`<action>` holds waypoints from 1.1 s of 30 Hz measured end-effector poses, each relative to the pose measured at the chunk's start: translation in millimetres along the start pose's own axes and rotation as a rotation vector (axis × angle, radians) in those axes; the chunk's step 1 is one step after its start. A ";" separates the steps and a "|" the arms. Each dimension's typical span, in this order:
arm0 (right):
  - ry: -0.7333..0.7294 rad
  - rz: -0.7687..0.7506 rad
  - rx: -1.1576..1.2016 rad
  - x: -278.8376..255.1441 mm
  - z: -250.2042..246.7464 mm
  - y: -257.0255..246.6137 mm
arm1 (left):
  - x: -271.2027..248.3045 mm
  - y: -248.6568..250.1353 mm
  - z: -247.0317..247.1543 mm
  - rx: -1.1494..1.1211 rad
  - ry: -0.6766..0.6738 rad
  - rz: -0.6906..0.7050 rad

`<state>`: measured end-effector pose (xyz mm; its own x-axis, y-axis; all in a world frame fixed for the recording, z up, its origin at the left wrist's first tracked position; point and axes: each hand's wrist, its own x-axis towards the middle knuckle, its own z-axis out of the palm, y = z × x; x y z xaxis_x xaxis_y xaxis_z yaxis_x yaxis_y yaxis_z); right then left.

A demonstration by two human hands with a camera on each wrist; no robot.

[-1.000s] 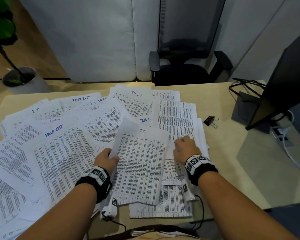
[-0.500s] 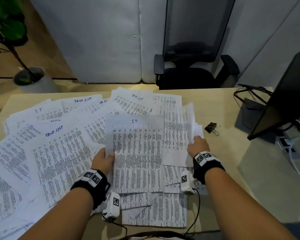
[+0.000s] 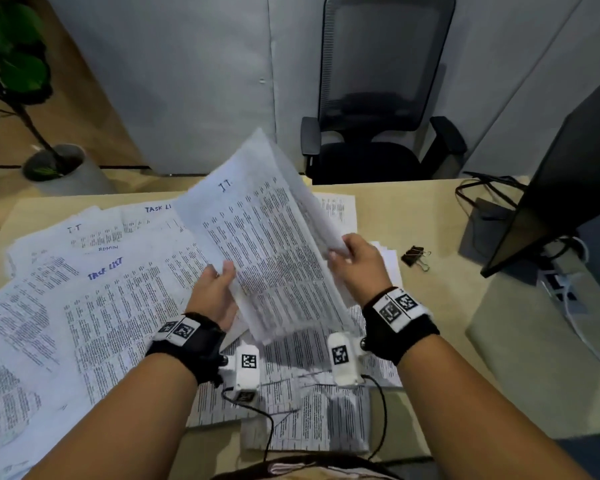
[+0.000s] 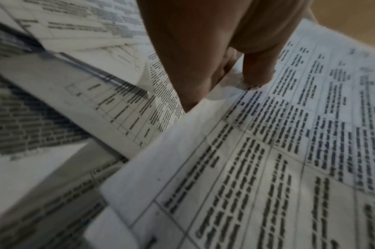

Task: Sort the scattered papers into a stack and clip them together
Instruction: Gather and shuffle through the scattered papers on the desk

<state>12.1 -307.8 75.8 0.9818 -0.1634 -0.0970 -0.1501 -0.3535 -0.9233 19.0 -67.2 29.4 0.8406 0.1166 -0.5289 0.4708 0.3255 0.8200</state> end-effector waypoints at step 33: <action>0.106 0.604 -0.400 2.7 72.9 67.7 | 8.6 -49.5 -128.4 0.737 0.191 -0.025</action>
<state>13.1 -265.1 -14.1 0.7006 -0.5176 -0.4911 -0.7129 -0.4793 -0.5119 -31.5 38.2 -43.8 0.7983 0.2991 -0.5227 0.6020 -0.3725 0.7062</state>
